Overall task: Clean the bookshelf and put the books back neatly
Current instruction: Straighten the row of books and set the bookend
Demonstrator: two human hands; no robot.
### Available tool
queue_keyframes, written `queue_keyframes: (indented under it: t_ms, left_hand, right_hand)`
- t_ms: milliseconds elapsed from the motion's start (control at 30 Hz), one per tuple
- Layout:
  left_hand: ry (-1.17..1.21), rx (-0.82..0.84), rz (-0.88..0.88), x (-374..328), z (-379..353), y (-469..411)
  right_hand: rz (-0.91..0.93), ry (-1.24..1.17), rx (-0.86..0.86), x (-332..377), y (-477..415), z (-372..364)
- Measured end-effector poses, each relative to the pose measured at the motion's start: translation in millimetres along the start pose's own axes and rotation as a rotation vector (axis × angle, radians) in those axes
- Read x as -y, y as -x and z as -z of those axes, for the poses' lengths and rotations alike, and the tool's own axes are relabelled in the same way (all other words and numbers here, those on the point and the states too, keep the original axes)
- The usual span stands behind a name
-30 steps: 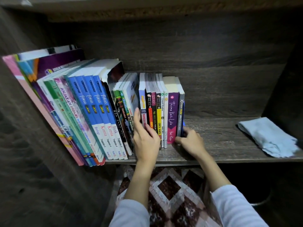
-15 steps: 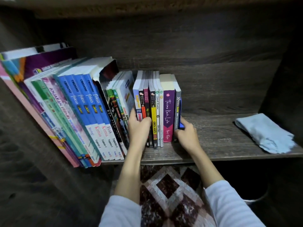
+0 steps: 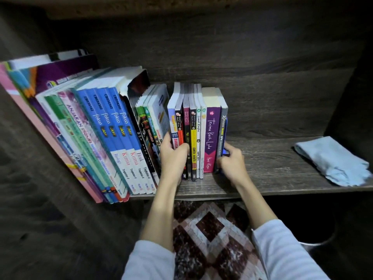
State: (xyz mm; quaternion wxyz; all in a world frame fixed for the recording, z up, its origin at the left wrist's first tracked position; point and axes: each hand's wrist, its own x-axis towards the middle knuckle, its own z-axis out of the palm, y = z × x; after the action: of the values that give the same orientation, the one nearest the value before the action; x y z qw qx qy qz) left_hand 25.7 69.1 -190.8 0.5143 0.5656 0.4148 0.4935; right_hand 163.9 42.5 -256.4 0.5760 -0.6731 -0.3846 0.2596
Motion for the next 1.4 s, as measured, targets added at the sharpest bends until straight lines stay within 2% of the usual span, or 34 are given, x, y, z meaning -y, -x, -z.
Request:
queue_keyframes:
  t_ms: [100,200,300,367,433,567,700,833,1067,1167,1233,1400]
  left_hand:
    - [-0.128,0.039,0.009,-1.9,2.8,-5.7]
    - [-0.308,0.164,0.048,-6.4,8.9,-11.7]
    - [-0.611,0.284,0.122,-14.6,19.4,-15.2]
    - [-0.821,0.278,0.107,-19.2,27.8,-15.8]
    - [-0.902,0.194,0.074,-20.6,33.0,-16.7]
    - [-0.886,0.126,0.076,-23.4,35.6,-11.9]
    - [-0.960,0.069,0.034,-23.5,32.1,-10.8]
    - [-1.015,0.073,0.047,-20.2,33.9,-14.3]
    - [-1.081,0.055,0.047,-14.9,33.2,-23.6]
    - [-1.097,0.120,0.059,-9.1,30.8,-23.0]
    - [-1.062,0.149,0.072,-7.2,31.4,-22.3]
    - [-1.036,0.108,0.072,-9.3,35.0,-13.8]
  right_hand:
    - [0.044,0.131,0.020,1.7,0.6,-1.0]
    - [0.054,0.224,0.094,0.1,0.7,1.1]
    - [0.058,0.316,0.149,3.4,4.7,6.8]
    - [0.086,0.369,0.177,4.2,8.2,6.8]
    - [0.067,0.405,0.176,1.0,8.8,6.8]
    - [-0.013,0.394,0.168,-9.1,6.8,6.9]
    - [-0.011,0.273,0.175,-17.6,-1.5,3.5]
    - [-0.013,0.167,0.127,-13.8,-4.6,-0.7]
    - [-0.001,0.152,0.196,-13.7,-11.5,3.5]
    - [-0.010,0.227,0.242,-12.1,-10.2,4.9]
    - [0.004,0.368,0.229,-9.4,-6.7,4.8]
    - [0.012,0.620,0.231,-2.0,2.3,3.4]
